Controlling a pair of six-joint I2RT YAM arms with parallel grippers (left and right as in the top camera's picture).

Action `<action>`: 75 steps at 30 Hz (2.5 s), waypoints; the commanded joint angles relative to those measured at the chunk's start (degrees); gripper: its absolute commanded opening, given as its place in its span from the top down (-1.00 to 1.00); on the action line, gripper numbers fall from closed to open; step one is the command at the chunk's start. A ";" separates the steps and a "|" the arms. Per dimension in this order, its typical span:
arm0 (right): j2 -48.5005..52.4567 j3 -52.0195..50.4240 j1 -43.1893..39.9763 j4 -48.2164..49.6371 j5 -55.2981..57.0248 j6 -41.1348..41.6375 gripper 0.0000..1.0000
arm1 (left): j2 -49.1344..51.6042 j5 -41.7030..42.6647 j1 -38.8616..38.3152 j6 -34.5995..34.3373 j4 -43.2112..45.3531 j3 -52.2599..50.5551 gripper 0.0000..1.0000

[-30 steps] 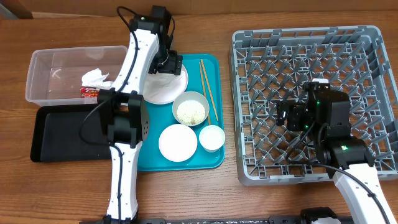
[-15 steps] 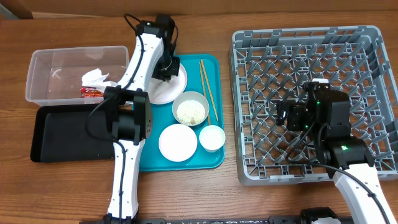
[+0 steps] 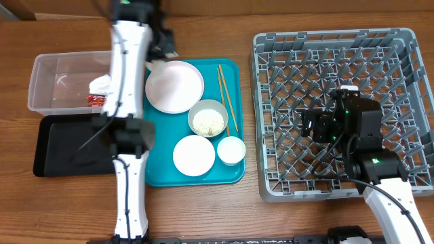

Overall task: Sort waste into correct bins and load items into the dishwasher
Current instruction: 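Carry the tissue left and release it into the clear bin, then reach the left gripper to the rice bowl and grip its rim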

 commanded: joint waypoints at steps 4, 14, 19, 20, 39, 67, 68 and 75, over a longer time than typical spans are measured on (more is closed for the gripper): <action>-0.17 1.53 -0.11 0.48 -0.28 0.02 -1.00 | -3.17 -1.03 10.08 -7.50 -0.46 0.52 0.92; -0.17 1.53 -0.11 1.73 -0.28 0.20 -1.00 | -3.17 -0.59 14.21 -5.44 5.03 -13.86 -0.21; -0.20 1.53 -0.11 2.47 -0.63 0.20 -1.00 | -4.76 2.54 14.16 -1.57 2.82 -10.80 -0.26; -0.20 1.53 -0.11 2.60 -1.20 0.20 -1.00 | -5.42 3.50 14.14 -0.96 1.81 -9.86 -0.26; -7.34 1.55 -0.17 3.10 -4.76 2.80 -1.00 | -27.54 9.75 -2.21 5.33 -0.46 -29.00 -0.18; -1.57 1.53 -0.15 1.38 -4.79 2.82 -1.00 | -27.52 6.45 -17.79 7.10 24.22 -62.14 0.10; -1.40 1.53 -0.15 1.42 -4.79 2.82 -1.00 | -27.52 7.93 -17.97 8.26 23.98 -62.14 0.11; -1.16 1.53 -0.15 1.53 -5.03 3.04 -1.00 | -27.52 13.14 -18.69 13.35 21.46 -62.16 0.07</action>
